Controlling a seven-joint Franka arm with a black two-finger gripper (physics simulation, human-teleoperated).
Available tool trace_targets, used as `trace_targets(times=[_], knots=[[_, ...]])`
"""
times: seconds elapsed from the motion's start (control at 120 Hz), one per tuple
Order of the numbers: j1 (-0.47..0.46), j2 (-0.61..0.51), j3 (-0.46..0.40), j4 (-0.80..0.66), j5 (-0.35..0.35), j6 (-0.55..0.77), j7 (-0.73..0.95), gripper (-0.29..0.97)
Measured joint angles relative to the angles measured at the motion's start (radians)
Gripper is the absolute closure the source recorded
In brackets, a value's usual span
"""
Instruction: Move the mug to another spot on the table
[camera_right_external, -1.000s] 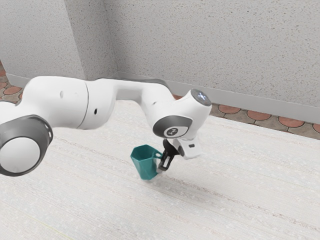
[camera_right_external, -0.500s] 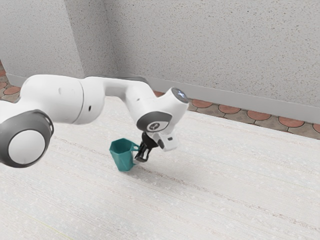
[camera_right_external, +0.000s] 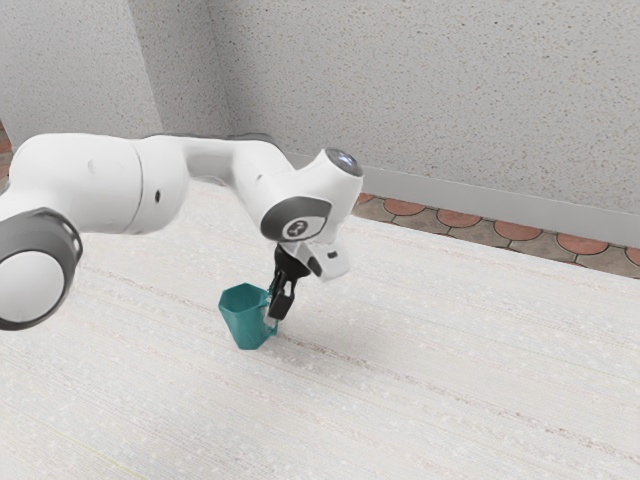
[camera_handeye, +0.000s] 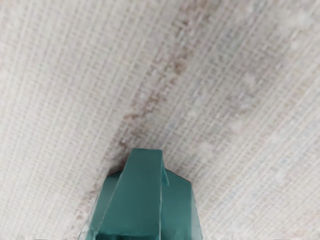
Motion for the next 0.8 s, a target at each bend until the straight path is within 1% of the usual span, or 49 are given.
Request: trace_targets(times=[0.208, 0.317, 0.525, 0.608, 0.7, 0.8], knots=[[0.001, -0.252, -0.002, -0.09, -0.117, 0.005, 0.0, 0.05], [0.001, -0.334, -0.003, -0.09, -0.176, 0.01, -0.02, 0.03], [0.003, -0.376, -0.001, -0.031, -0.246, 0.016, -0.159, 0.01], [0.004, -0.372, 0.0, 0.015, -0.266, 0.016, -0.221, 0.01], [0.005, -0.372, 0.0, 0.032, -0.296, 0.026, -0.279, 0.0], [0.005, -0.374, -0.001, 0.05, -0.312, 0.033, -0.334, 0.0]])
